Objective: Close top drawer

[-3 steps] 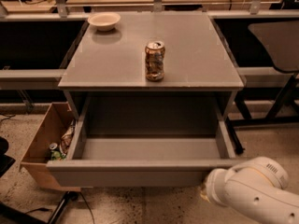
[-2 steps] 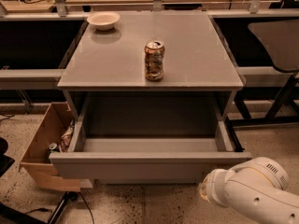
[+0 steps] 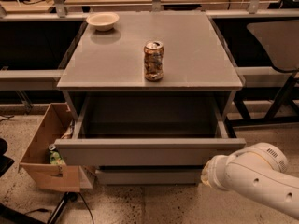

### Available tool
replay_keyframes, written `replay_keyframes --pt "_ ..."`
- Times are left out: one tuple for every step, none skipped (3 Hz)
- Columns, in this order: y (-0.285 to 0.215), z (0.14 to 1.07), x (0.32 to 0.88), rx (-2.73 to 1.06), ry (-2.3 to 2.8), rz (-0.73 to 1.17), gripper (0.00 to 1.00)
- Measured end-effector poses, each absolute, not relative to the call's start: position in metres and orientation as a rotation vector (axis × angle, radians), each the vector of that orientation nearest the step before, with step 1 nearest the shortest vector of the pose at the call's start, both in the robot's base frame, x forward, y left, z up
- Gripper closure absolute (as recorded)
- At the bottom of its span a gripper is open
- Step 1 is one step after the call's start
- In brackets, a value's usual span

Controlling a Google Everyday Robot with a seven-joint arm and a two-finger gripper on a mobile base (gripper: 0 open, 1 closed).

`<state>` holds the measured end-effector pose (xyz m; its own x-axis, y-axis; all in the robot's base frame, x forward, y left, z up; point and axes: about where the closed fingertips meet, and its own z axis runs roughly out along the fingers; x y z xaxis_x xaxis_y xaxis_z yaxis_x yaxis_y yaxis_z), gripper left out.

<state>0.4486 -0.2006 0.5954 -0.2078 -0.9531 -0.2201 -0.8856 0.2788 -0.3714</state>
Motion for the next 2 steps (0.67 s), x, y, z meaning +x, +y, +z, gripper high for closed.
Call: replay_keyframes --pt "-0.209 0.614 0.489 -1.667 2.099 -0.276 1.00" --pt "-0.216 0.625 0.514 -1.677 2.066 -0.303 1.00"
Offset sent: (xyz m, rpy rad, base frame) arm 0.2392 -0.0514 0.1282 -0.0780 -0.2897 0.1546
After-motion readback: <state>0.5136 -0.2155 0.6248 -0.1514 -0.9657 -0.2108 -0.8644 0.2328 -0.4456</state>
